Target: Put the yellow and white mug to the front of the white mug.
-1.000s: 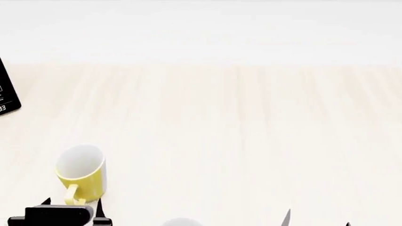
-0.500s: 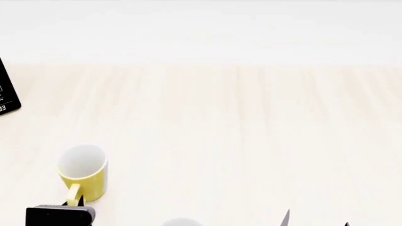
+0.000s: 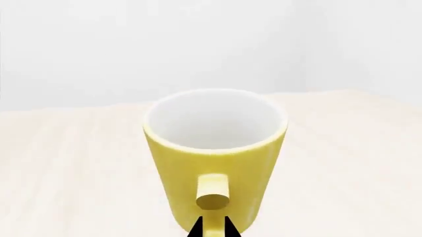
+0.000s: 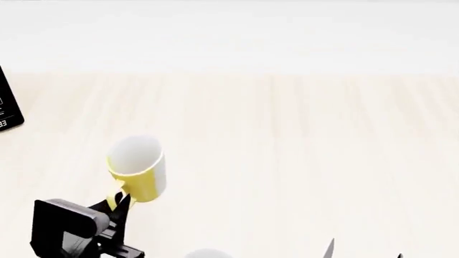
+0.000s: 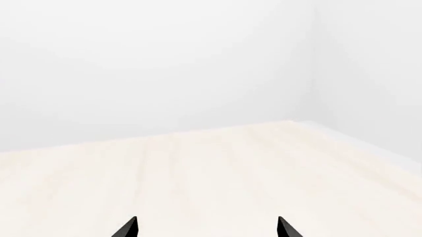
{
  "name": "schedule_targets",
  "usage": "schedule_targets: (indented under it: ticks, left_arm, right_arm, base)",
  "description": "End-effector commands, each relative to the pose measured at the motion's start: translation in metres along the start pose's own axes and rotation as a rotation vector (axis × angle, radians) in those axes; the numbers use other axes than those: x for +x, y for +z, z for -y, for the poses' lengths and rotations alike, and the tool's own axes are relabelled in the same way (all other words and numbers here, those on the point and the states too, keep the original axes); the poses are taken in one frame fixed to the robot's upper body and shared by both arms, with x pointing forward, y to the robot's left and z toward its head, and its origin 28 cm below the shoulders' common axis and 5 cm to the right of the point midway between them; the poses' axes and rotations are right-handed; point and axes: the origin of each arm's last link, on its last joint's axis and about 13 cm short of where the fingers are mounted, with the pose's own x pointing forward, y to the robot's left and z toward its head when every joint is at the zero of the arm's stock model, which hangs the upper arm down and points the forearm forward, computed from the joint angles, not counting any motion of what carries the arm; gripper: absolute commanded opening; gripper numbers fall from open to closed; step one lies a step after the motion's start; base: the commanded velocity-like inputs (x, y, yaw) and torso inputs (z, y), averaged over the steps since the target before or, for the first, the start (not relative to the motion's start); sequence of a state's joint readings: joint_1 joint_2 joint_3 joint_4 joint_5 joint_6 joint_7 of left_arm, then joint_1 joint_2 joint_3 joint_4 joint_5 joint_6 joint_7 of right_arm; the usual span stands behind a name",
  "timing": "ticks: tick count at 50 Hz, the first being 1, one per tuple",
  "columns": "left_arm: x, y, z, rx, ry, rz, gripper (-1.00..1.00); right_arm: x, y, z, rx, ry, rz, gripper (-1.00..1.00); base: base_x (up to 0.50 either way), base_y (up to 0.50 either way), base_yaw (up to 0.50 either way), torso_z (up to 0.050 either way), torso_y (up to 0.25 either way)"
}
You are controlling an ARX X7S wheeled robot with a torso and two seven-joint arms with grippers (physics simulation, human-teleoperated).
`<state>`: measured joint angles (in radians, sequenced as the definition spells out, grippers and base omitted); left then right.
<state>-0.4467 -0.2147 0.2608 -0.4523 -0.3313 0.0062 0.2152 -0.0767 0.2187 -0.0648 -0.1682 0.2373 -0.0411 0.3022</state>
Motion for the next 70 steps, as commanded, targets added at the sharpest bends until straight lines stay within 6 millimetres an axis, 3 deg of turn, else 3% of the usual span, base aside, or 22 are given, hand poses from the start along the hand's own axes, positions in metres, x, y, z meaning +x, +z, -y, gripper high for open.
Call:
schedule_targets:
  ticks: [1, 5, 19, 30, 36, 42, 48, 62, 70]
  left_arm:
    - [0.015, 0.019, -0.002, -0.053, -0.308, 0.027, -1.0]
    - [0.009, 0.03, 0.008, -0.08, -0.417, 0.079, -1.0]
    - [0.01, 0.04, 0.017, -0.02, -0.473, 0.083, -1.0]
    - [0.021, 0.054, 0.018, 0.035, -0.592, 0.061, -1.0]
    - [0.029, 0.066, 0.009, -0.019, -0.651, 0.052, -1.0]
    - [0.033, 0.082, -0.009, -0.238, -0.669, 0.078, -1.0]
    - [0.041, 0.086, -0.021, -0.265, -0.658, 0.067, -1.0]
    - [0.05, 0.079, -0.032, 0.025, -0.768, -0.068, -1.0]
    - [0.042, 0.084, -0.034, 0.137, -0.862, -0.142, -1.0]
  right_arm:
    - [0.0, 0.002, 0.001, 0.003, -0.003, 0.006, 1.0]
    - [0.0, 0.002, 0.002, 0.004, -0.005, 0.007, 1.0]
    - [-0.001, 0.002, 0.002, 0.006, -0.006, 0.008, 1.0]
    - [-0.001, 0.003, 0.002, 0.007, -0.007, 0.009, 1.0]
    - [-0.001, 0.003, 0.002, 0.008, -0.006, 0.009, 1.0]
    - [-0.001, 0.003, 0.003, 0.009, -0.007, 0.009, 1.0]
    - [-0.001, 0.002, 0.002, 0.006, -0.005, 0.007, 1.0]
    - [0.0, 0.002, 0.002, 0.004, -0.005, 0.005, 1.0]
    - [0.0, 0.001, 0.001, 0.0, -0.003, 0.002, 1.0]
  base:
    - [0.0, 0.0, 0.0, 0.0, 0.0]
    - [0.0, 0.0, 0.0, 0.0, 0.0]
    - [0.0, 0.0, 0.0, 0.0, 0.0]
    - [0.0, 0.0, 0.0, 0.0, 0.0]
    - [0.0, 0.0, 0.0, 0.0, 0.002]
    - [0.0, 0.0, 0.0, 0.0, 0.0]
    - [0.0, 0.0, 0.0, 0.0, 0.0]
    - [0.0, 0.0, 0.0, 0.0, 0.0]
    - [0.0, 0.0, 0.0, 0.0, 0.0]
